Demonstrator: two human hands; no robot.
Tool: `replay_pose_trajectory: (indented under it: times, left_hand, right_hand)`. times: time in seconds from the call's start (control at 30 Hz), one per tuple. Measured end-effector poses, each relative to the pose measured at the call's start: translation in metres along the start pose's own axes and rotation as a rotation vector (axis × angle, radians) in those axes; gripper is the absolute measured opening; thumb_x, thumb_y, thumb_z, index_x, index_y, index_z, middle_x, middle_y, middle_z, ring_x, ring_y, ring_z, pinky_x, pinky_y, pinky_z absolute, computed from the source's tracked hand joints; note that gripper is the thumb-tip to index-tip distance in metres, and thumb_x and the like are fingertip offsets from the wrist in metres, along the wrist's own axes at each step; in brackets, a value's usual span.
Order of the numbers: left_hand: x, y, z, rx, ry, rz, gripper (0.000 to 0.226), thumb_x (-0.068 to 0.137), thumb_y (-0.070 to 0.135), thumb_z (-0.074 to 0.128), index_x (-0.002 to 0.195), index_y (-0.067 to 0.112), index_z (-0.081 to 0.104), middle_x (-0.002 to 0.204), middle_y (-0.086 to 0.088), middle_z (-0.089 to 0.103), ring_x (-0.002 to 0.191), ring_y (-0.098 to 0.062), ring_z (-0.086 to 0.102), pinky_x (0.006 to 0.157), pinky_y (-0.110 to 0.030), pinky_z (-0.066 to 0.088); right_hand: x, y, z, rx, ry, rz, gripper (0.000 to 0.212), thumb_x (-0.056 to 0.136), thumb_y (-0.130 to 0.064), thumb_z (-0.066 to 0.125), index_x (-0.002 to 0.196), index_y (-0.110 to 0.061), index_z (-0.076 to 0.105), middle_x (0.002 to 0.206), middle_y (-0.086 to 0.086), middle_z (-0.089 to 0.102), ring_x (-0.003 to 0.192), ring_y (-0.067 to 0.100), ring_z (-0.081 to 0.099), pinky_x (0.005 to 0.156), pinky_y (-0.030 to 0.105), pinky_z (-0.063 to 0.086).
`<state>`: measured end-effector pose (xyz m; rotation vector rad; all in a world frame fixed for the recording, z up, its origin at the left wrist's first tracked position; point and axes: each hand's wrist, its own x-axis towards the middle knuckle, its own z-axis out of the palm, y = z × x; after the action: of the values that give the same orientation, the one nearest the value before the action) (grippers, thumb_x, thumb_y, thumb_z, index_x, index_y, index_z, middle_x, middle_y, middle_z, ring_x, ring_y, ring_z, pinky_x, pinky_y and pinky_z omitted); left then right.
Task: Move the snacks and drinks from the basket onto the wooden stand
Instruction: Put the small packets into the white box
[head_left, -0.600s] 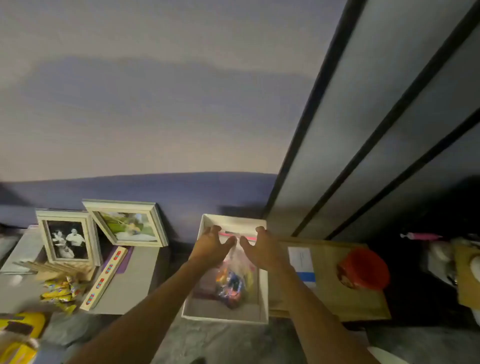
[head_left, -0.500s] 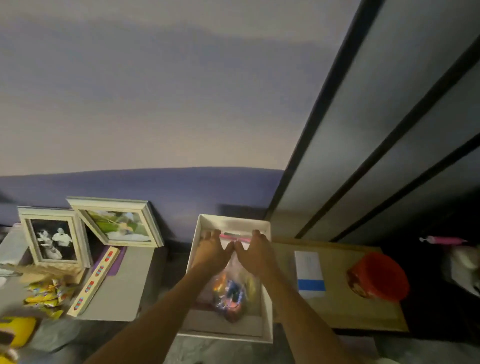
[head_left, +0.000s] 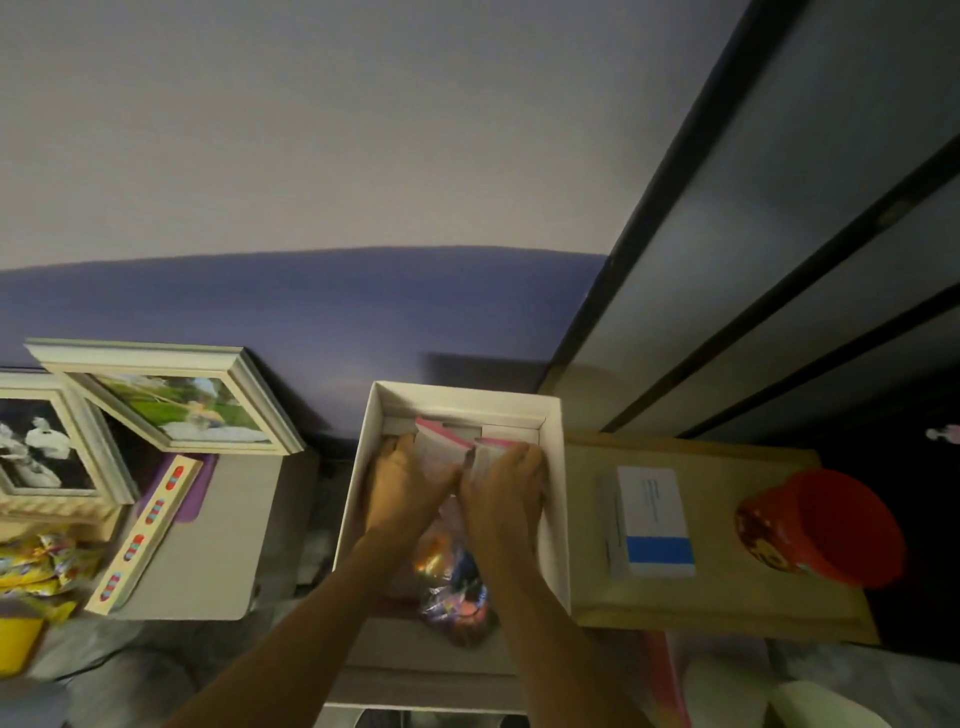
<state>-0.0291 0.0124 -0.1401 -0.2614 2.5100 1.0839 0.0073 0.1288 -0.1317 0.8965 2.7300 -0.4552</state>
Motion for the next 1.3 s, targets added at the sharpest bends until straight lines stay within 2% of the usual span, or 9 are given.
replay_pose_trajectory:
  times: [0.13,0.2,0.3,0.43,0.63,0.83,1.03,1.17,1.3]
  left_hand:
    - [-0.005,0.004,-0.003,0.016,0.035,0.030,0.047,0.086,0.051,0.080,0.118,0.022,0.061,0.105,-0.001,0.071,0.086,-0.018,0.071,0.074,-0.039,0.065]
    - [-0.012,0.012,-0.013,-0.041,0.022,0.029,0.039,0.086,0.047,0.080,0.113,0.025,0.061,0.096,-0.002,0.073,0.076,-0.019,0.074,0.066,-0.043,0.065]
    - [-0.025,0.030,-0.030,-0.138,0.035,0.039,0.030,0.089,0.040,0.078,0.108,0.027,0.058,0.087,-0.003,0.074,0.061,-0.021,0.075,0.053,-0.042,0.064]
    - [-0.045,0.063,-0.067,-0.133,0.192,0.112,0.046,0.082,0.049,0.086,0.116,0.027,0.065,0.101,0.006,0.075,0.072,-0.005,0.069,0.060,-0.021,0.061]
    - [-0.101,0.144,-0.150,-0.244,0.214,0.227,0.074,0.073,0.061,0.088,0.132,0.025,0.061,0.114,0.006,0.070,0.100,-0.018,0.070,0.086,-0.041,0.064]
    - [-0.170,0.217,-0.219,-0.348,0.259,0.330,0.093,0.060,0.070,0.091,0.137,0.031,0.057,0.119,0.000,0.071,0.105,-0.021,0.070,0.083,-0.043,0.065]
    - [-0.227,0.266,-0.260,-0.397,0.268,0.434,0.089,0.057,0.073,0.089,0.125,0.020,0.069,0.111,0.000,0.074,0.093,-0.023,0.075,0.072,-0.045,0.067]
    - [-0.251,0.289,-0.260,-0.424,0.178,0.514,0.070,0.069,0.048,0.095,0.125,0.015,0.070,0.112,-0.001,0.074,0.093,-0.024,0.076,0.063,-0.040,0.066]
    - [-0.272,0.307,-0.234,-0.395,0.058,0.586,0.060,0.070,0.047,0.095,0.118,0.019,0.073,0.108,0.001,0.077,0.089,-0.021,0.078,0.062,-0.039,0.066]
  right_hand:
    - [-0.005,0.003,0.002,0.109,-0.030,-0.041,0.094,0.102,-0.063,0.058,0.168,-0.005,0.024,0.171,0.019,0.032,0.156,0.034,0.038,0.125,0.042,0.039]
    - [-0.011,0.001,-0.005,0.188,0.045,-0.069,0.088,0.101,-0.064,0.056,0.165,-0.009,0.031,0.165,0.015,0.043,0.149,0.033,0.048,0.118,0.041,0.048]
    - [-0.020,0.000,-0.038,0.246,0.138,-0.137,0.085,0.102,-0.052,0.064,0.166,-0.006,0.032,0.169,0.015,0.039,0.152,0.032,0.043,0.116,0.031,0.040]
    - [-0.032,-0.006,-0.099,0.287,0.193,-0.167,0.084,0.097,-0.042,0.073,0.165,-0.009,0.037,0.168,0.012,0.041,0.149,0.030,0.048,0.106,0.033,0.052]
    - [-0.067,-0.011,-0.227,0.365,0.228,-0.282,0.080,0.098,-0.037,0.072,0.166,-0.018,0.034,0.171,0.004,0.037,0.145,0.027,0.052,0.105,0.036,0.053]
    - [-0.101,0.003,-0.346,0.367,0.355,-0.443,0.059,0.081,-0.033,0.075,0.137,-0.019,0.063,0.143,0.002,0.060,0.119,0.030,0.065,0.086,0.045,0.063]
    - [-0.140,0.025,-0.426,0.378,0.460,-0.521,0.058,0.081,-0.037,0.079,0.135,-0.022,0.065,0.130,-0.001,0.067,0.106,0.026,0.070,0.079,0.042,0.065]
    - [-0.168,0.051,-0.452,0.363,0.557,-0.478,0.052,0.081,-0.038,0.074,0.130,-0.023,0.068,0.128,0.000,0.069,0.107,0.027,0.070,0.081,0.042,0.063]
    - [-0.204,0.097,-0.460,0.382,0.617,-0.370,0.050,0.085,-0.037,0.078,0.131,-0.022,0.067,0.126,0.000,0.070,0.105,0.027,0.072,0.080,0.041,0.065]
